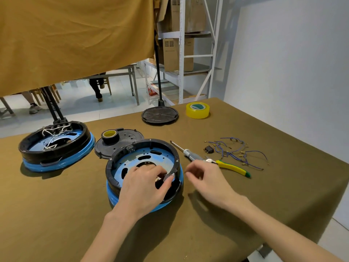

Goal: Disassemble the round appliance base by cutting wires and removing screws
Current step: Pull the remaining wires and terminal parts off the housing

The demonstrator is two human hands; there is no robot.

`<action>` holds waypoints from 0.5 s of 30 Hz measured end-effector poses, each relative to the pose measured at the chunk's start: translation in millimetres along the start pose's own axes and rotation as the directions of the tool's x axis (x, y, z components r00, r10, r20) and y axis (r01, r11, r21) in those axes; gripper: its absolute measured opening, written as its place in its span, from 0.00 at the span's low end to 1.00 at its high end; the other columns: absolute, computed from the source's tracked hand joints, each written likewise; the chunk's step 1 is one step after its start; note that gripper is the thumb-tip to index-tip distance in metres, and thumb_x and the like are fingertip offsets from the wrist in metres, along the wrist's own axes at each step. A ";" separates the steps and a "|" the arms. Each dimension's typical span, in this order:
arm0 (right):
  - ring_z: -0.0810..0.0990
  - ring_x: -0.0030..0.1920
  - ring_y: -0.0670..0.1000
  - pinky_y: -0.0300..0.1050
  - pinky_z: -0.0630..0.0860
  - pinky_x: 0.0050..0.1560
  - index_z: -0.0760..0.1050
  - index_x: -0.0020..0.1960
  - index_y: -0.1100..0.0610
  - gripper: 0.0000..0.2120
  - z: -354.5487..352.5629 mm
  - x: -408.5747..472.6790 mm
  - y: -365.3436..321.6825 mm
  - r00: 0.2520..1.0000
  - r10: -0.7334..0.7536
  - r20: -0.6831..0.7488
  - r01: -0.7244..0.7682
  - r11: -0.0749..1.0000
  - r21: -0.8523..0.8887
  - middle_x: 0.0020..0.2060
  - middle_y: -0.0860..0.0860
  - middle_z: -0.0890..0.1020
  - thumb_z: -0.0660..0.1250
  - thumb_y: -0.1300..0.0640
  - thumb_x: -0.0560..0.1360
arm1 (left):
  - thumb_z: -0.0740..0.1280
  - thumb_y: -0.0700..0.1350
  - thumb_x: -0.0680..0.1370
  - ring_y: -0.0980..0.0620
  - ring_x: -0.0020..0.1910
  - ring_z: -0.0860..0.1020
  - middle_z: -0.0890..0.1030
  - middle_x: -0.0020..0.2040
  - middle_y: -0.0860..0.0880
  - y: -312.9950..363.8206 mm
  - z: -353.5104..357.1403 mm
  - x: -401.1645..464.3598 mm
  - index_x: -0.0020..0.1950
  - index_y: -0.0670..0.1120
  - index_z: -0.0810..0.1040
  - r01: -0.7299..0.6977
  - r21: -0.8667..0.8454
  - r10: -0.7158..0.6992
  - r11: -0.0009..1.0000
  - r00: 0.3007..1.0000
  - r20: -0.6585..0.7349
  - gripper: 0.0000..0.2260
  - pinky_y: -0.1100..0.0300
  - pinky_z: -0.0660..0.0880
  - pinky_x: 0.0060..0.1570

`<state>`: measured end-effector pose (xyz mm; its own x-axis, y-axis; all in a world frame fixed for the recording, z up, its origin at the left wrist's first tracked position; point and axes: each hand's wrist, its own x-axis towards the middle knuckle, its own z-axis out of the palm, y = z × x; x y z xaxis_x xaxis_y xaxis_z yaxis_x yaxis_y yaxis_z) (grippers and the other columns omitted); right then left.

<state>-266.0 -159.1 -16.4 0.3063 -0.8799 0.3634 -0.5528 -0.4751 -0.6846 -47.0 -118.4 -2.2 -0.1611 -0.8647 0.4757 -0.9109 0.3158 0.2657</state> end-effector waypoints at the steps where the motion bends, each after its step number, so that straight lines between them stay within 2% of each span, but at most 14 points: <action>1: 0.80 0.47 0.42 0.31 0.73 0.45 0.80 0.48 0.45 0.04 8.2 -9.3 -6.7 1.000 -0.006 0.016 0.005 0.999 0.039 0.41 0.40 0.81 0.70 0.54 0.78 | 0.58 0.66 0.80 0.61 0.44 0.79 0.84 0.45 0.61 -1.0 -1.3 -4.0 0.52 0.57 0.83 0.009 0.011 -0.009 1.000 1.000 -0.017 0.19 0.58 0.75 0.51; 3: 0.79 0.49 0.43 0.32 0.74 0.48 0.79 0.50 0.45 0.03 23.9 -22.3 -16.0 1.000 -0.017 0.027 0.014 0.996 0.089 0.44 0.39 0.80 0.71 0.49 0.77 | 0.58 0.65 0.80 0.60 0.44 0.81 0.85 0.45 0.60 -2.7 -3.3 -11.5 0.52 0.56 0.84 -0.004 0.016 0.005 1.000 0.998 -0.064 0.19 0.58 0.75 0.53; 7: 0.77 0.49 0.43 0.39 0.77 0.47 0.79 0.50 0.44 0.11 48.2 -32.5 -23.6 1.000 0.000 -0.029 0.003 0.995 0.104 0.46 0.39 0.74 0.71 0.41 0.73 | 0.60 0.61 0.79 0.60 0.41 0.81 0.86 0.43 0.57 -4.8 -8.1 -22.4 0.53 0.52 0.85 -0.013 -0.034 0.010 0.999 0.994 -0.108 0.18 0.58 0.74 0.53; 9: 0.76 0.47 0.44 0.41 0.77 0.46 0.78 0.49 0.44 0.12 52.6 -32.7 -24.3 0.998 -0.001 -0.059 0.006 0.997 0.080 0.46 0.39 0.72 0.72 0.38 0.71 | 0.61 0.61 0.78 0.65 0.44 0.78 0.86 0.46 0.59 -8.6 -12.5 -26.4 0.56 0.53 0.85 -0.007 -0.078 0.002 0.997 0.998 -0.060 0.19 0.63 0.74 0.53; 12: 0.75 0.48 0.44 0.36 0.75 0.44 0.77 0.48 0.42 0.11 52.9 -31.7 -23.0 0.998 -0.021 -0.054 0.025 0.997 0.077 0.48 0.37 0.71 0.72 0.38 0.72 | 0.63 0.64 0.75 0.69 0.51 0.76 0.85 0.54 0.62 -18.8 -18.5 -27.3 0.64 0.56 0.83 0.030 -0.134 -0.024 0.991 0.999 0.043 0.22 0.76 0.65 0.52; 15: 0.75 0.48 0.44 0.34 0.74 0.44 0.77 0.48 0.43 0.10 53.6 -30.1 -21.8 0.997 -0.021 -0.076 0.028 0.996 0.088 0.48 0.37 0.71 0.73 0.39 0.72 | 0.70 0.62 0.75 0.69 0.53 0.77 0.82 0.54 0.67 -26.5 -17.3 -22.3 0.66 0.59 0.81 0.070 -0.155 -0.050 0.986 0.991 0.126 0.20 0.76 0.67 0.52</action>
<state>-221.7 -121.8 -46.3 0.2581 -0.8679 0.4244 -0.4738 -0.4966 -0.7273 -12.7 -100.7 -5.3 -0.1620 -0.9218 0.3521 -0.8501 0.3115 0.4246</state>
